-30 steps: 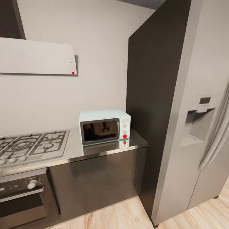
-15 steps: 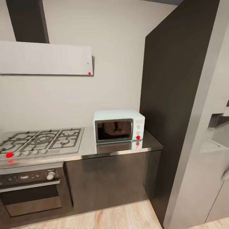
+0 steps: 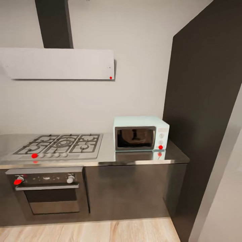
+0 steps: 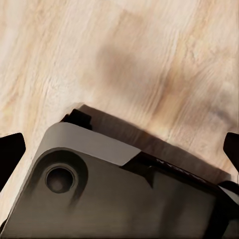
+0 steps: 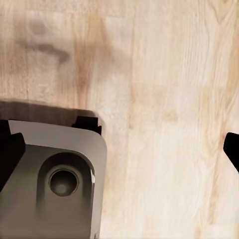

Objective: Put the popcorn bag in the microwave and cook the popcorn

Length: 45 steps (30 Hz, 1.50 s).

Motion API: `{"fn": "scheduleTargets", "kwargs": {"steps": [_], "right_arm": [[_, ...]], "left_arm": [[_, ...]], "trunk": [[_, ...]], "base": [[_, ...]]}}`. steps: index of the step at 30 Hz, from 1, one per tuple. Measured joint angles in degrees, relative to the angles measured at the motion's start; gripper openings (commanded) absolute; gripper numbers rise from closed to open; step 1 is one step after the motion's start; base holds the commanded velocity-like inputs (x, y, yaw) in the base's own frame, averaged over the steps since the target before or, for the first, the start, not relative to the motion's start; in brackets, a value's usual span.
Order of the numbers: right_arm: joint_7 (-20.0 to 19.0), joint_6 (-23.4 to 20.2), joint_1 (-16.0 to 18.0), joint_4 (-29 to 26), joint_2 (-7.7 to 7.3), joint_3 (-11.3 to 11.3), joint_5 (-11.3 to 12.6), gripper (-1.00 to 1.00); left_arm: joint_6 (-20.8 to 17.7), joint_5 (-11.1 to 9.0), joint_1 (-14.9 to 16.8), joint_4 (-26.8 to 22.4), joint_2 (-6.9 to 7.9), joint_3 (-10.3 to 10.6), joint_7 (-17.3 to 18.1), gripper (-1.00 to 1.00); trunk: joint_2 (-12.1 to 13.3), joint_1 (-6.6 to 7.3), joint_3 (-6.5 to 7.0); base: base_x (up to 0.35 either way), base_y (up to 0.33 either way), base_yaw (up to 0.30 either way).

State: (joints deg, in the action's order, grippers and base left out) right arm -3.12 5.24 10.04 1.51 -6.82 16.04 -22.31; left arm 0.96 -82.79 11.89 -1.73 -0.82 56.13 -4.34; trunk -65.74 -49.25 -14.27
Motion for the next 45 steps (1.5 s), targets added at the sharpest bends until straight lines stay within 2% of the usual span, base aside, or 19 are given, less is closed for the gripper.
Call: {"fn": "scheduleTargets", "kwargs": {"steps": [6,17,32,38,41,44,45], "right_arm": [[0.01,0.06,-0.01,0.00,-0.13,0.01,0.02,1.00],[0.01,0.33,0.00,0.00,0.03,-0.03,-0.07,1.00],[0.00,0.49,-0.01,0.00,-0.15,0.00,-0.07,1.00],[-0.29,0.38,-0.01,0.00,1.02,0.28,-0.35,1.00],[-0.89,0.51,0.04,-1.36,2.57,0.29,-0.47,1.00],[-0.94,0.01,0.03,-9.69,4.85,0.30,-0.31,1.00],[-0.90,-0.87,0.03,-14.42,5.52,0.28,-0.30,1.00]], "left_arm": [[0.01,0.01,-0.05,0.23,-0.93,-0.01,-0.66,1.00],[0.00,0.05,-0.05,0.31,-0.94,-0.10,-0.78,1.00],[0.05,-0.03,-0.05,0.33,-0.86,-0.11,-0.78,1.00],[0.08,-0.04,-0.05,0.33,-0.86,-0.11,-0.78,1.00],[0.08,-0.04,-0.05,0.28,-0.92,-0.10,-0.78,1.00],[0.07,-0.03,-0.05,0.25,-0.97,-0.07,-0.78,1.00],[0.07,-0.03,-0.05,0.25,-1.01,-0.07,-0.78,1.00]], "trunk": [[0.00,0.01,0.00],[0.00,0.01,0.00],[0.00,0.00,0.00],[0.00,0.00,0.00],[-0.01,0.00,0.00],[0.00,0.00,0.01],[0.00,0.00,0.01]], "base": [[0.045,-0.043,0.079],[0.156,-0.214,0.019],[0.003,-0.010,0.036],[0.000,0.000,0.000],[0.000,0.000,0.000],[0.000,0.000,0.000],[0.000,0.000,0.000]]}}
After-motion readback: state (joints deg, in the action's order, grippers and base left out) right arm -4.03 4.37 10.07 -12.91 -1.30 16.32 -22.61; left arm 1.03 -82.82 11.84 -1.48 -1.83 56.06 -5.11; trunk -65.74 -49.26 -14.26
